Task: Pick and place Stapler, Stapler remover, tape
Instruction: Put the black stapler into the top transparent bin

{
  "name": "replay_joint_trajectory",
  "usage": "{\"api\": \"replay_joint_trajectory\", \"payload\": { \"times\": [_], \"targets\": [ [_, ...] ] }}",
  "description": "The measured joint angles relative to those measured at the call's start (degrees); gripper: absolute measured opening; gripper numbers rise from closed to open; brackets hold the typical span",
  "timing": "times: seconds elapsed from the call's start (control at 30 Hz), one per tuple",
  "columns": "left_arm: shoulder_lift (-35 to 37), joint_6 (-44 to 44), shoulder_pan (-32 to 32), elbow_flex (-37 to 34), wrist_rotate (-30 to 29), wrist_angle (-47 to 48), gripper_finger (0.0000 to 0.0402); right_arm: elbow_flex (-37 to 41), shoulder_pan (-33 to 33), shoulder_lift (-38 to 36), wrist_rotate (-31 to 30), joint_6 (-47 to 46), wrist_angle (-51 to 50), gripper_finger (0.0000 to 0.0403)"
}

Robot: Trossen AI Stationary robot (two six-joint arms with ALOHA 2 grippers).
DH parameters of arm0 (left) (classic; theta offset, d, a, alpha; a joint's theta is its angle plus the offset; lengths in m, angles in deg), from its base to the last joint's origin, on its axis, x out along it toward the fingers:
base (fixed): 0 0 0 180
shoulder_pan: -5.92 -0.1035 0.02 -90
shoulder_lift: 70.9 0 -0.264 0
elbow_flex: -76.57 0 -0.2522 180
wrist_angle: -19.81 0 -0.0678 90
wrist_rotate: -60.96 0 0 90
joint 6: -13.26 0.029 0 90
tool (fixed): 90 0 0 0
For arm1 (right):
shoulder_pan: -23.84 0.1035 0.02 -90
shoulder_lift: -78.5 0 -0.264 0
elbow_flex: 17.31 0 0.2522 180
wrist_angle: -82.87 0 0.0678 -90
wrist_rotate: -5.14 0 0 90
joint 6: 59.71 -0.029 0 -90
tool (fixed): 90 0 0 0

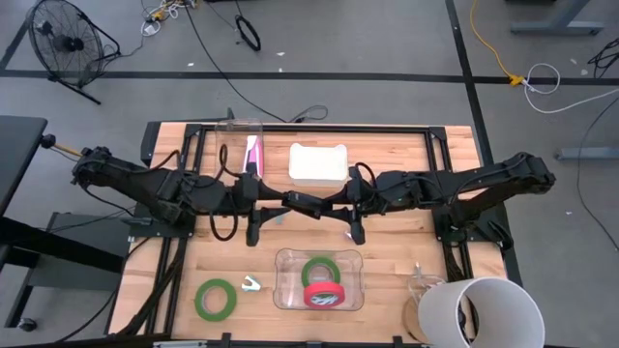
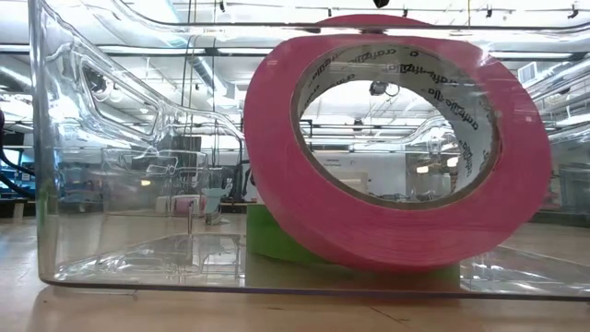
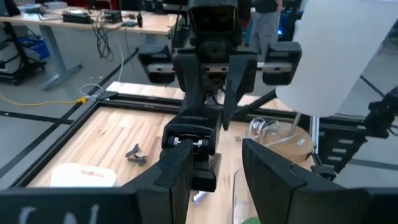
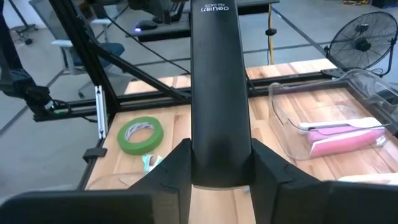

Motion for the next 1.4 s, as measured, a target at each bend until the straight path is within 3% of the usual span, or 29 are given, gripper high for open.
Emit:
{"api": "replay_joint_trajectory", "payload": {
  "times": [0.27, 1.4],
  "targets": [
    [0.2, -0.5, -0.5, 0.0, -2.4, 3.1, 0.0142, 0.0, 1.0, 0.1, -1.2, -0.2, -0.4, 0.0102],
    [0.1, -0.7, -0.5, -0.2, 2.3, 3.9, 0.0143, -0.1, 7.0, -1.1, -4.9, -1.0, -4.5, 0.0102]
  ]
}}
